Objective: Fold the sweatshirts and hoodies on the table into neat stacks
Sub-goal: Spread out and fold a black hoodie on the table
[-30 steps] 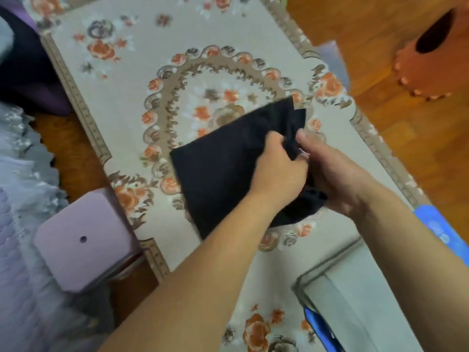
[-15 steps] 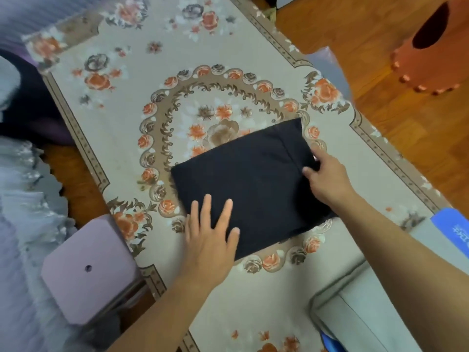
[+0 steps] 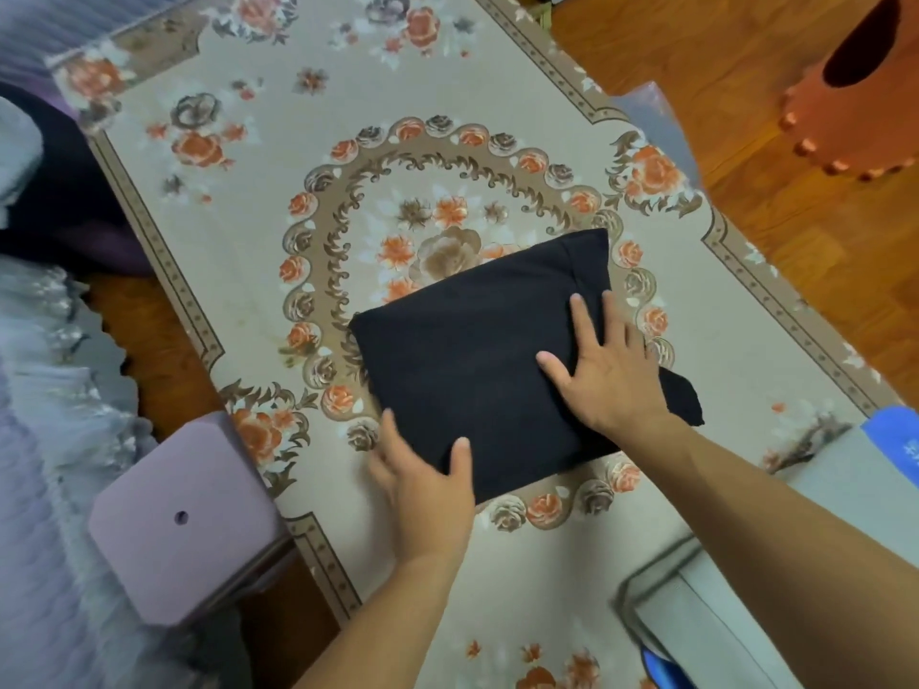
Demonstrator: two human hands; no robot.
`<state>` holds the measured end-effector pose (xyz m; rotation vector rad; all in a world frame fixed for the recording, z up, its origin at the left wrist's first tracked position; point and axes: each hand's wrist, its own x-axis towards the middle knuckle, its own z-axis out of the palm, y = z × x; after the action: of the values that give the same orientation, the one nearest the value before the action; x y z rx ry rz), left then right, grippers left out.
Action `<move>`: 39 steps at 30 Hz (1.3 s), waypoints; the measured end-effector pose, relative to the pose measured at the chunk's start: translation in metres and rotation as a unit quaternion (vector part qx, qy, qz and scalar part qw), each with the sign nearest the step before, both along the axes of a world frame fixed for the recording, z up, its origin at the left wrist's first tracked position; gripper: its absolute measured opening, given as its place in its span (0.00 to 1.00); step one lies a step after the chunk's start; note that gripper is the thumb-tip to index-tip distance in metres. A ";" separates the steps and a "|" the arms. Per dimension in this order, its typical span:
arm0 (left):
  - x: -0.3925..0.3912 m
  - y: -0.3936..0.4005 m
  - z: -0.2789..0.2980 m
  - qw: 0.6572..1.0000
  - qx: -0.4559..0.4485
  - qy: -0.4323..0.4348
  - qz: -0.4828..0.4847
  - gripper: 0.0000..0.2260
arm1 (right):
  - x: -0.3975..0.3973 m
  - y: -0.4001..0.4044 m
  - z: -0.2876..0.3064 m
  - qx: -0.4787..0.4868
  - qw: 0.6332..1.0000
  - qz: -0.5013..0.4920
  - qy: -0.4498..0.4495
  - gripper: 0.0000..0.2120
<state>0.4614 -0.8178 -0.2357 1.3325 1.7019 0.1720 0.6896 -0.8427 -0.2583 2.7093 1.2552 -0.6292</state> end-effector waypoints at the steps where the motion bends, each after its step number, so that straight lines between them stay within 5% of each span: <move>1: -0.002 0.001 0.000 0.992 -0.076 -0.066 0.076 0.37 | -0.004 -0.003 0.006 0.013 1.000 -0.016 -0.007 0.37; 3: -0.010 0.014 0.006 0.977 -0.158 -0.108 0.089 0.32 | -0.010 -0.012 0.019 0.037 0.998 -0.040 0.006 0.37; 5: -0.026 0.046 0.011 0.988 -0.138 -0.068 0.021 0.27 | -0.019 -0.023 0.036 0.027 0.988 -0.111 0.101 0.38; 8: -0.058 0.113 0.022 0.996 0.029 0.048 -0.068 0.21 | -0.064 -0.046 0.061 -0.057 0.954 -0.140 0.257 0.35; 11: -0.074 0.141 0.020 0.972 0.172 0.147 -0.059 0.23 | -0.092 -0.052 0.092 -0.217 0.946 0.038 0.236 0.16; 14: -0.066 0.103 0.008 0.989 0.050 0.138 0.000 0.36 | -0.073 -0.011 0.091 -0.048 0.993 -0.002 0.108 0.18; 16: -0.068 0.068 -0.003 0.990 -0.016 0.140 0.029 0.38 | -0.058 0.015 0.072 0.010 0.989 -0.075 0.128 0.27; 19: -0.073 0.031 -0.008 0.988 -0.046 0.109 0.099 0.30 | -0.052 0.010 0.036 -0.012 0.948 -0.185 0.259 0.36; 23: -0.065 0.014 0.004 0.980 -0.124 0.028 0.151 0.23 | -0.051 -0.009 0.033 0.022 0.906 -0.244 0.345 0.25; 26: -0.068 0.017 0.015 0.954 -0.229 -0.099 0.164 0.22 | -0.049 -0.013 0.046 0.003 0.797 -0.314 0.515 0.25; 30: -0.086 0.023 0.036 0.936 -0.290 -0.154 0.125 0.29 | -0.059 -0.042 0.082 0.081 0.700 -0.377 0.601 0.20; 39: -0.022 -0.059 0.131 0.938 -0.255 -0.210 -0.107 0.24 | -0.054 -0.224 0.171 0.274 0.680 -0.395 0.553 0.15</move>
<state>0.4393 -0.8764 -0.1048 0.9908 1.1267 -0.1035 0.6355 -1.0670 -0.0871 3.2987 0.0506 -2.6597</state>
